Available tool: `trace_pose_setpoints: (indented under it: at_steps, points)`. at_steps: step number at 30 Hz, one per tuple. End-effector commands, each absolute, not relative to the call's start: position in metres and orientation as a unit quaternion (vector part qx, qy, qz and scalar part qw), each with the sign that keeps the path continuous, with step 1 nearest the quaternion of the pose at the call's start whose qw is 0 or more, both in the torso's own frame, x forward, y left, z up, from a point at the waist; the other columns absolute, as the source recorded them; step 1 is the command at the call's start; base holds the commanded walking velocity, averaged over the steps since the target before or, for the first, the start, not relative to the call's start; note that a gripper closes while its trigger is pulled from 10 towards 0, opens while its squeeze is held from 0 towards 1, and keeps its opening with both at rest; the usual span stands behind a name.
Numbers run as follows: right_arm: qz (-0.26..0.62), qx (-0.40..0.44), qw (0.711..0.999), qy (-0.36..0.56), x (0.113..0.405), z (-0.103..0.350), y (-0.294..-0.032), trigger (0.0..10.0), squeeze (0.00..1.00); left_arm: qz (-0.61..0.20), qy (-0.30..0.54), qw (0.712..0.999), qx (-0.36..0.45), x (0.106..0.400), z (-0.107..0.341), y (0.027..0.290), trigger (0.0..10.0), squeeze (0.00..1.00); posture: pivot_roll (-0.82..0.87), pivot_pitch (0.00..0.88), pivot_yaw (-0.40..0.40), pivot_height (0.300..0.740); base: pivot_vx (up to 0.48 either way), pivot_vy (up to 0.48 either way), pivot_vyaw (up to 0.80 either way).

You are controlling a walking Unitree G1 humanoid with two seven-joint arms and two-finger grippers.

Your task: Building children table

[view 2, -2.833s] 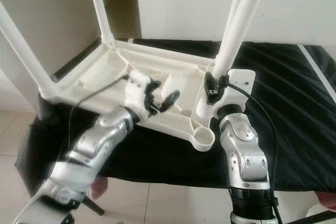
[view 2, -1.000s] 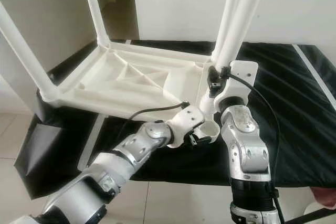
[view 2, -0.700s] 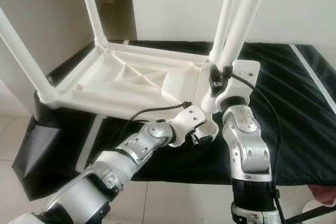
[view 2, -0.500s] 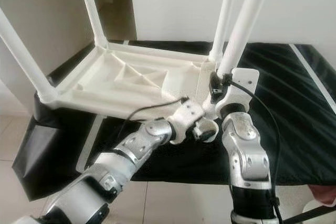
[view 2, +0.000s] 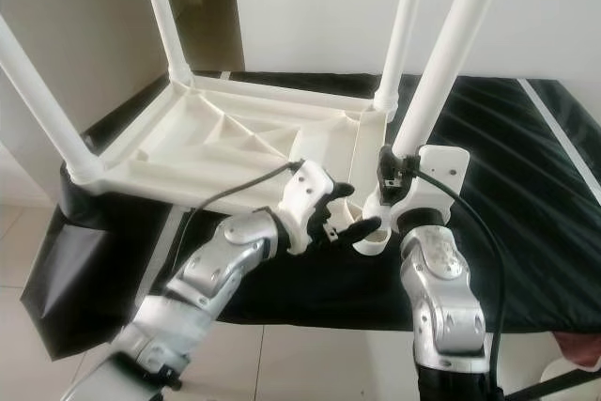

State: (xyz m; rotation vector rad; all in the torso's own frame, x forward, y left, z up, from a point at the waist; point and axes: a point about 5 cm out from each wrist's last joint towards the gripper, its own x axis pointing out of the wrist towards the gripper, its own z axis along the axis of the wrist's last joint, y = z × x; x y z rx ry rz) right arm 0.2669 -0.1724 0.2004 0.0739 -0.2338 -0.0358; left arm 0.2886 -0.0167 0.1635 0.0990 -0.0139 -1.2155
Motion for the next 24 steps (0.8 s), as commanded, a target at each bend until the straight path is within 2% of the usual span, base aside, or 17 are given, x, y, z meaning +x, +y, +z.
trace_pose_setpoints:
  at_steps: [1,6,7,11,24]
  points:
    - [-0.012,0.035,0.991,-0.129,0.263,0.203,-0.171,10.0,0.00,-0.606,0.009,0.794,0.050,0.281,0.158,-0.016,10.0,0.00,0.02,0.000,-0.030,0.740,0.000,0.000,0.00]
    - [0.003,0.037,0.991,-0.130,0.261,0.200,-0.168,10.0,0.00,-0.607,0.024,0.792,0.056,0.279,0.154,-0.009,10.0,0.00,0.02,0.000,-0.031,0.740,0.000,0.000,0.00]
    - [0.012,0.029,0.991,-0.130,0.258,0.196,-0.167,10.0,0.00,-0.616,0.054,0.785,0.044,0.273,0.149,-0.003,10.0,0.00,0.02,0.000,-0.033,0.740,0.000,0.000,0.00]
    - [0.019,0.029,0.992,-0.121,0.251,0.183,-0.168,10.0,0.00,-0.631,0.089,0.770,0.014,0.263,0.146,0.001,10.0,0.00,0.02,0.000,-0.034,0.740,0.000,0.000,0.00]
    - [0.063,0.000,0.994,-0.089,0.235,0.157,-0.162,10.0,0.00,-0.610,0.090,0.787,0.022,0.264,0.146,0.006,10.0,0.00,0.01,0.000,-0.037,0.740,0.000,0.000,0.00]
